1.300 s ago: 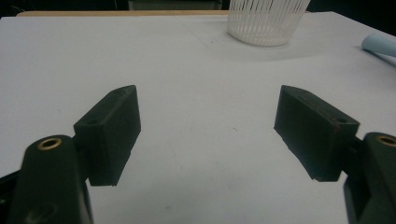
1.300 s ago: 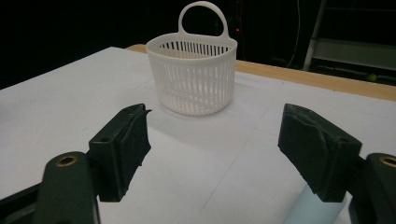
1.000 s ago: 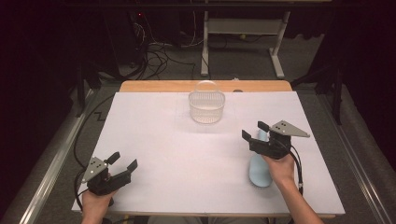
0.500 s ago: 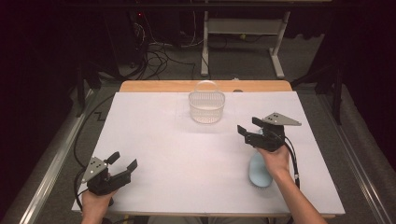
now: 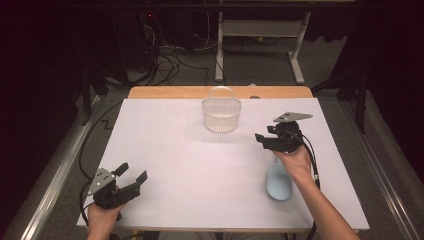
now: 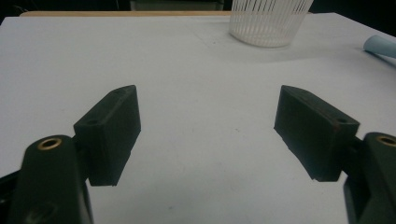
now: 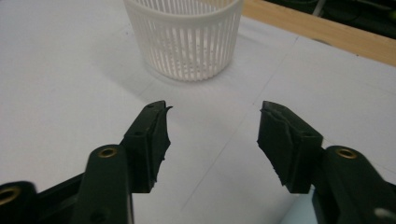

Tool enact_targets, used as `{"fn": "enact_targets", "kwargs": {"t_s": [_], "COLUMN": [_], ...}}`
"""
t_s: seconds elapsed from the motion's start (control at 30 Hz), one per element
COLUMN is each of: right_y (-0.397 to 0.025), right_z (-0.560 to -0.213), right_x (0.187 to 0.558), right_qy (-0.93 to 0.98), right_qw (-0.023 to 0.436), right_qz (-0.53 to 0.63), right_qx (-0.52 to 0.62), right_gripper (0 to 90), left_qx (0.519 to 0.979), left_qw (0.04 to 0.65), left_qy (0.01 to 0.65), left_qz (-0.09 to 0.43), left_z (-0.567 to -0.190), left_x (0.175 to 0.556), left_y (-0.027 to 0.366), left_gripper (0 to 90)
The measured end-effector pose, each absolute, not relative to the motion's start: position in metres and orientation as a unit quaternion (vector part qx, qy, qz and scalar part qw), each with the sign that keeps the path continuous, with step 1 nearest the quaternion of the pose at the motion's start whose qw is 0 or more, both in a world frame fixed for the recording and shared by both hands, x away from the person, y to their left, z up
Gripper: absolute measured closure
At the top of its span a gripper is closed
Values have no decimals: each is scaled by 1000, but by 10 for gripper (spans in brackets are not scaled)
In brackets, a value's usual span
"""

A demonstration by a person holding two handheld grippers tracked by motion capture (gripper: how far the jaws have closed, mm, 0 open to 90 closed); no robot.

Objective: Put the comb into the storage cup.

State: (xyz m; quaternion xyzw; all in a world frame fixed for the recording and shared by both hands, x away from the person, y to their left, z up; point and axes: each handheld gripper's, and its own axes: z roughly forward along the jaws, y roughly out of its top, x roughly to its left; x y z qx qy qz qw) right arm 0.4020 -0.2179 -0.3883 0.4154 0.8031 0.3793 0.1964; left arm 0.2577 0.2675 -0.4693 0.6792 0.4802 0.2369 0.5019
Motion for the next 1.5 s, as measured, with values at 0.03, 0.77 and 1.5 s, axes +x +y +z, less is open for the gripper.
{"fn": "enact_targets", "kwargs": {"t_s": [0.03,0.77,1.5], "right_y": [-218,-201,-218], "right_z": [-388,-390,-411], "right_x": [403,433,455], "right_qy": [806,867,873], "right_qw": [195,137,126], "right_qz": [374,245,156], "right_qx": [416,411,444], "right_gripper": [464,768,900], "left_qx": [680,681,684], "left_qw": [502,502,498], "left_qy": [480,478,479], "left_qz": [237,237,235], "left_z": [-469,-469,-470], "left_x": [258,258,259], "left_y": [267,266,264], "left_gripper": [221,221,221]}}
